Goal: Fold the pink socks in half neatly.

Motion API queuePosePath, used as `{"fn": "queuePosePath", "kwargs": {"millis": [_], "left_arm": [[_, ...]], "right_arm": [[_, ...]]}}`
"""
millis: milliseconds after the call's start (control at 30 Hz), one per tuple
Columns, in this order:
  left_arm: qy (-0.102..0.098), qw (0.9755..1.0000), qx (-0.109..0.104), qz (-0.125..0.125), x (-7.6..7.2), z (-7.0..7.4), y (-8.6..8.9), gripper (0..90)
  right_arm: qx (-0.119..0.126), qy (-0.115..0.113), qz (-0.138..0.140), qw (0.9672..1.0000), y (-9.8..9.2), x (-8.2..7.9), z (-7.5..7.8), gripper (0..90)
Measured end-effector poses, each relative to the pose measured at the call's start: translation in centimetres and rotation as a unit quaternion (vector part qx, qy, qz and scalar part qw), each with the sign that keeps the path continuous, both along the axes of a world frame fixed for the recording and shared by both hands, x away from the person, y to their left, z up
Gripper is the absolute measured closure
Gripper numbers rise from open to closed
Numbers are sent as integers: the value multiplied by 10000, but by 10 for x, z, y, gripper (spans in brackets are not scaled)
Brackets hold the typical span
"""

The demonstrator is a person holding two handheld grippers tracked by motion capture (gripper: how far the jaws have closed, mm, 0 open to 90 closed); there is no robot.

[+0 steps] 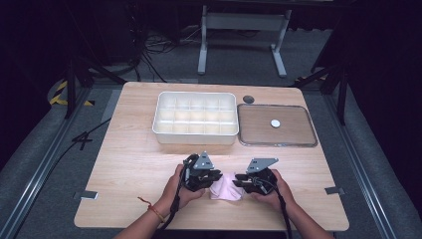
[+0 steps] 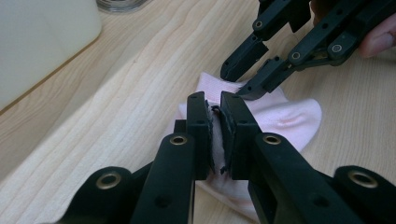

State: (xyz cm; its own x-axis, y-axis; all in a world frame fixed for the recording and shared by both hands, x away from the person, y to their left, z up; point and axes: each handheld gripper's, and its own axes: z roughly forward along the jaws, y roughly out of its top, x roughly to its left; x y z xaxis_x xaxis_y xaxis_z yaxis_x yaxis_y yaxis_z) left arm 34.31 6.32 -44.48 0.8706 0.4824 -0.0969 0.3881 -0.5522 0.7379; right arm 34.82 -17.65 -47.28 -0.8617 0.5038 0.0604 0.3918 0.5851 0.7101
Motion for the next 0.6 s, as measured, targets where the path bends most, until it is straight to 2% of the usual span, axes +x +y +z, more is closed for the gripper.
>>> {"fn": "queuePosePath", "kwargs": {"millis": [100, 167, 433, 600], "left_arm": [[4, 10000, 24, -7, 0, 0, -4, 819], [-47, 9999, 144, -60, 0, 0, -8, 820], [-87, 9993, 332, -141, 1, -1, -23, 843], [-109, 9994, 310, -129, 1, -3, -31, 853]], "right_arm": [[-3, -4, 3, 10000, 0, 0, 0, 726], [-3, 3, -1, 10000, 0, 0, 0, 727], [1, -1, 4, 10000, 0, 0, 0, 725], [6, 0, 6, 10000, 0, 0, 0, 722]]}}
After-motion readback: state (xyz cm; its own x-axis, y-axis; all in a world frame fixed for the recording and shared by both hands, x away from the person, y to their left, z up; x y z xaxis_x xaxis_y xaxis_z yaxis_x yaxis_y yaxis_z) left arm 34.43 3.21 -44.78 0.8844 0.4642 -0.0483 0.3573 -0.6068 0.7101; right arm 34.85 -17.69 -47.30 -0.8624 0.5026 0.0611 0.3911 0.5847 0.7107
